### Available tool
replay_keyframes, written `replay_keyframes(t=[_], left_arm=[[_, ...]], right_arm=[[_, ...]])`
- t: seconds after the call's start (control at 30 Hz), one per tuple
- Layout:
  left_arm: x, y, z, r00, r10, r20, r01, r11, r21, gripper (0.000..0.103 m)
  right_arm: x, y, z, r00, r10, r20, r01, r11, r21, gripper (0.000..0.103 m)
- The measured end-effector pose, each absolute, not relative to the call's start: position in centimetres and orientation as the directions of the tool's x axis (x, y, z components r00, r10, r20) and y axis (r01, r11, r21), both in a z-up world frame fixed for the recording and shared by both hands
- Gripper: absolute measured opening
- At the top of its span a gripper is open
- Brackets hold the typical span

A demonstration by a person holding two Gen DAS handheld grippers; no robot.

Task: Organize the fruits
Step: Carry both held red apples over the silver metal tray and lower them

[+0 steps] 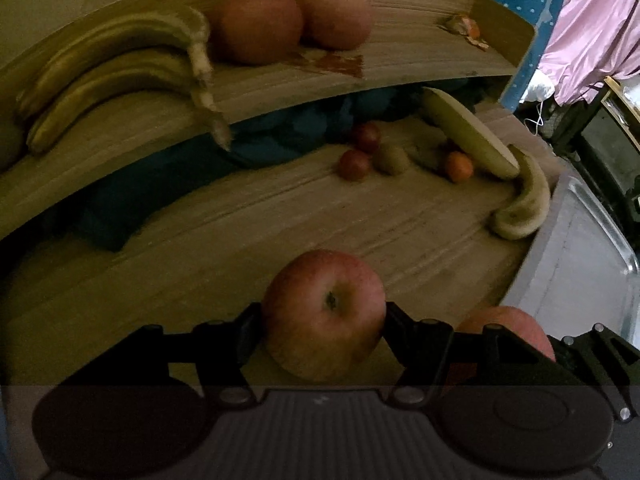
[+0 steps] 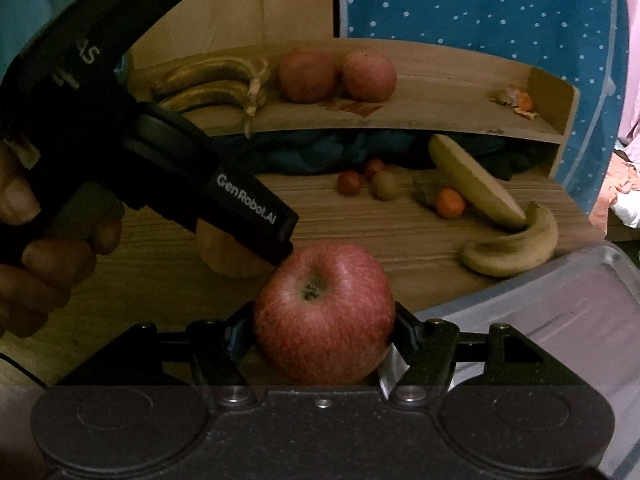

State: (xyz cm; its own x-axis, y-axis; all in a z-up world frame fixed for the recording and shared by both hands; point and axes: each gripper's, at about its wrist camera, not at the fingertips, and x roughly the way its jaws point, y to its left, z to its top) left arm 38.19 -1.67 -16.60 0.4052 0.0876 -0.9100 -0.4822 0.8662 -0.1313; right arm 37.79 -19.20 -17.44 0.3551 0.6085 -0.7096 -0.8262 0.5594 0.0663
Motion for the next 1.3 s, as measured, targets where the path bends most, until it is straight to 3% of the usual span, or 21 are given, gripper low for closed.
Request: replay_keyframes(t=[0.53, 1.3], left_arm=[[44.3, -9.5, -14.0, 0.483, 0.045, -0.874, -0.387, 0.907, -0.167, 0.068], [53.8, -18.6, -17.1, 0.448, -0.016, -0.894, -0.365, 0.909, -0.199, 0.068]], right_arm=[[44.0, -28.6, -16.4, 0.466, 0.565, -0.681, -0.726, 0.684, 0.071, 0.07], [57.2, -36.4, -20.4, 0.456, 0.505, -0.733, -0.724, 0.689, 0.024, 0.07]])
